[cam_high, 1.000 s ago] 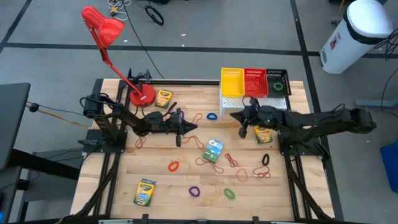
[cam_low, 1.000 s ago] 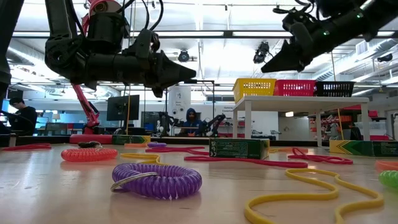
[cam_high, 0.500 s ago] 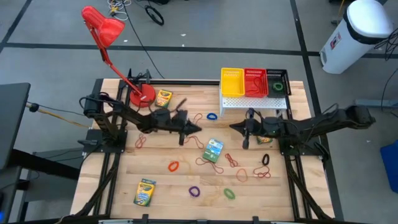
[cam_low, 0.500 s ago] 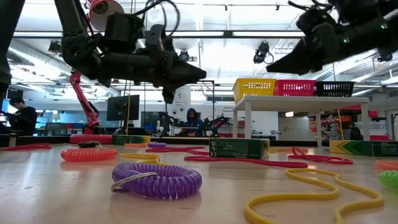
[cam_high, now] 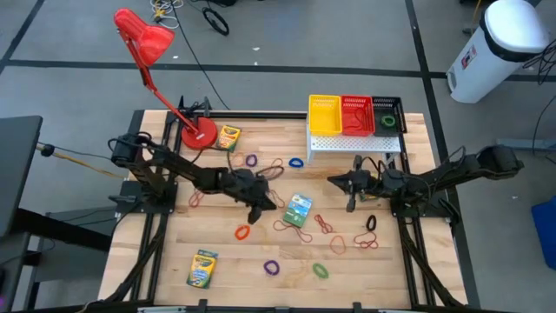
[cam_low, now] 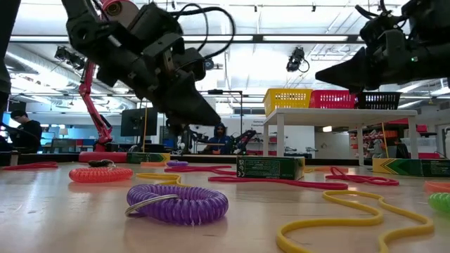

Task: Pick & Place Office Desk Supplies
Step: Put the yellow rubber band on the red basket

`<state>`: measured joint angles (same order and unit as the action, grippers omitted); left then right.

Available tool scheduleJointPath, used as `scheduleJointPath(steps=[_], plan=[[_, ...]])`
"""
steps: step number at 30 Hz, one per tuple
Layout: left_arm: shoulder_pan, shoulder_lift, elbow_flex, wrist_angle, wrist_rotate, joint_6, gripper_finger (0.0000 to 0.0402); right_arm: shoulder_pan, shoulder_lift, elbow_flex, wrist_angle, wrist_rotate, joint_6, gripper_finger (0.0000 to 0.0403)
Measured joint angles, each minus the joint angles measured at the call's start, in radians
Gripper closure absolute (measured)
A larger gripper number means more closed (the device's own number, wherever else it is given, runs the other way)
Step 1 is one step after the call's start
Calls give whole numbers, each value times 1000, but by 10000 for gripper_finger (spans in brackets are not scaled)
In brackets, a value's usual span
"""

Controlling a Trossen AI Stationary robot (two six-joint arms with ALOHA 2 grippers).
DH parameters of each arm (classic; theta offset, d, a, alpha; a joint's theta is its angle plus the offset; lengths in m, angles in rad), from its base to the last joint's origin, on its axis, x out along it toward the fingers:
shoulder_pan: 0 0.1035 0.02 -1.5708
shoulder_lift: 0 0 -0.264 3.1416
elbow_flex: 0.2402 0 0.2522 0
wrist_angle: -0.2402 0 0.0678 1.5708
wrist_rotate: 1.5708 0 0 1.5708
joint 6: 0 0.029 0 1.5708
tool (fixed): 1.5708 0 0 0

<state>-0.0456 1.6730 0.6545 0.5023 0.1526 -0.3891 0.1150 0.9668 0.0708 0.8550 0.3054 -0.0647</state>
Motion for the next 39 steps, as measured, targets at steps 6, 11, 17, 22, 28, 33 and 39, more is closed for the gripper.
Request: scheduleJointPath(steps=[6,11,17,22,28,33,39], plan=[[-46,0,129,-310,-32,35,339,0,0,0,0,-14,16,385],[-85,0,228,-519,-49,97,347,0,0,0,-12,-27,31,389],[-133,-1,279,-732,-49,114,364,0,0,0,-13,-27,24,389],[-180,6,279,-802,-84,84,344,0,0,0,-14,-28,23,389],[-200,16,278,-804,-176,74,299,0,0,0,-14,-28,23,389],[-206,22,278,-757,-198,93,274,-1,0,0,-15,-28,23,389],[-208,75,277,-742,-191,102,272,-1,0,0,-15,-28,23,389]])
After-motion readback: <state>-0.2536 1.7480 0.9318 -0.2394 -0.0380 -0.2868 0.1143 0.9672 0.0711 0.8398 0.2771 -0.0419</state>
